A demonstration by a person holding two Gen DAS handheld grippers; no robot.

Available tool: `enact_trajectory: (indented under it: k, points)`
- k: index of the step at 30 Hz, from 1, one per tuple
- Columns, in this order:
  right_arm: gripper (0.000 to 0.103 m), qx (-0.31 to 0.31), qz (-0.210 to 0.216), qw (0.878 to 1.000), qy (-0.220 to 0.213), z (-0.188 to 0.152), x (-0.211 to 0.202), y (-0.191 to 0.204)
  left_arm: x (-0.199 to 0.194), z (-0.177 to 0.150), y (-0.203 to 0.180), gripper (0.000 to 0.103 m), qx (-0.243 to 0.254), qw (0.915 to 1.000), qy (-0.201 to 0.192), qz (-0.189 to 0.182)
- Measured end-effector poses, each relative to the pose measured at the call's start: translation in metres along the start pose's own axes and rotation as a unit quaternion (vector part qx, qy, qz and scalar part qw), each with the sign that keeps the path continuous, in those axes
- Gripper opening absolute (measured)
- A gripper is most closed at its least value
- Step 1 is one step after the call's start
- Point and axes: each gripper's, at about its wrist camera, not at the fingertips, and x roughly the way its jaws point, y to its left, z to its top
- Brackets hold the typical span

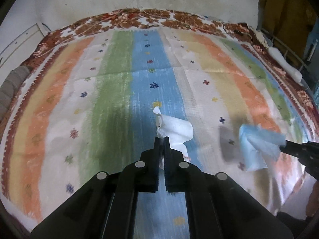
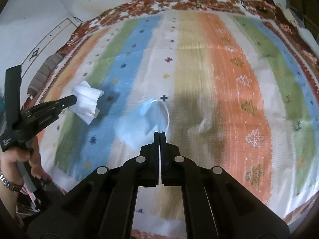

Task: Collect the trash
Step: 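Lift the tissue and mask in both tools and carry them over the bin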

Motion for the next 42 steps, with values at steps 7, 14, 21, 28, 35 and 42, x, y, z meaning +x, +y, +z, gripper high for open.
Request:
enact_trajectory:
  k: [7, 14, 21, 28, 35, 42]
  points:
    - [0.000, -0.026, 0.009, 1.000, -0.015, -0.022, -0.040, 0.022, -0.053, -0.020, -0.001, 0.003, -0.050, 0.9979, -0.018, -0.039]
    - [0.000, -0.064, 0.005, 0.997, -0.039, -0.052, -0.081, 0.048, -0.097, -0.043, -0.013, 0.003, -0.049, 0.9969, -0.030, -0.053]
    - [0.000, -0.082, 0.007, 0.995, -0.052, -0.073, -0.108, 0.066, -0.134, -0.062, -0.018, 0.003, -0.053, 0.9948, -0.035, -0.079]
    - [0.000, -0.102, 0.005, 0.992, -0.070, -0.101, -0.131, 0.083, -0.173, -0.081, -0.017, 0.003, -0.075, 0.9905, -0.076, -0.086]
    - [0.000, -0.103, 0.018, 0.991, -0.079, -0.130, -0.153, 0.089, -0.205, -0.109, -0.022, 0.003, -0.096, 0.9847, -0.099, -0.106]
    - [0.000, -0.107, 0.023, 0.990, -0.087, -0.164, -0.170, 0.094, -0.233, -0.140, -0.027, 0.003, -0.116, 0.9783, -0.136, -0.104]
